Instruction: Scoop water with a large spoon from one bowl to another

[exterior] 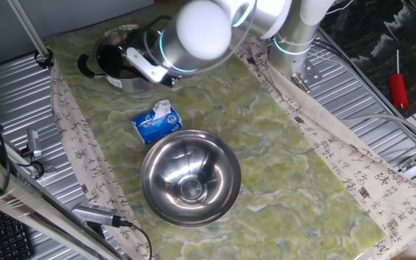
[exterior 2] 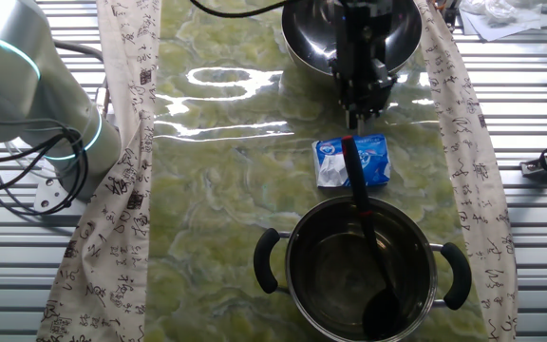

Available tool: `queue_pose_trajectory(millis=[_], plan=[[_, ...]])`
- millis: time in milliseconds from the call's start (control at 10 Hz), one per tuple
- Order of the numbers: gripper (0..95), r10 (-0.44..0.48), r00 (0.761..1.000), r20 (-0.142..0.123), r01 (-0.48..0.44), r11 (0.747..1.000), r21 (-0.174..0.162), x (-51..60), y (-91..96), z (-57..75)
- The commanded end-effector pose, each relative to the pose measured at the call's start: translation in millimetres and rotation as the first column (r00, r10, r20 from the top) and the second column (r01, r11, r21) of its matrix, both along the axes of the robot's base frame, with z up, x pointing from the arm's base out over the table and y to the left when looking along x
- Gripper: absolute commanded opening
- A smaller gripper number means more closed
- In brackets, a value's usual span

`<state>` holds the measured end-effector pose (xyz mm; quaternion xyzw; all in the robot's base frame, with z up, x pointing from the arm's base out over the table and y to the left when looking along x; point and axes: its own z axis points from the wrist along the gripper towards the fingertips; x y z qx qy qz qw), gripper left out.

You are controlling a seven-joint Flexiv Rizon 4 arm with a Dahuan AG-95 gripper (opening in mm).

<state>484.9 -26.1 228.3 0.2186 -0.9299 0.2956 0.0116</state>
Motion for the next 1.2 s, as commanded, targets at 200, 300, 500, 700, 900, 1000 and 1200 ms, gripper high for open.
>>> queue_pose_trajectory(millis=[200,300,500,700,900,1000,1200], plan=[[19.0,-0.026,1.0,-0.003,0.026,0.999,-0.038,-3.9,11.6,-1.5],[19.0,-0.027,1.0,-0.002,0.027,0.998,-0.05,-6.6,11.9,-4.6],[38.0,-0.03,1.0,-0.008,0.029,0.996,-0.085,-10.5,10.8,-7.1],[38.0,-0.026,1.0,-0.005,0.025,0.992,-0.125,-12.9,10.2,-8.7],[38.0,-0.033,0.999,0.004,0.033,0.991,-0.13,-13.4,10.2,-9.0],[38.0,-0.036,0.999,0.005,0.036,0.991,-0.132,-13.6,10.2,-9.2],[38.0,-0.038,0.999,0.01,0.039,0.988,-0.151,-15.6,9.6,-10.6]])
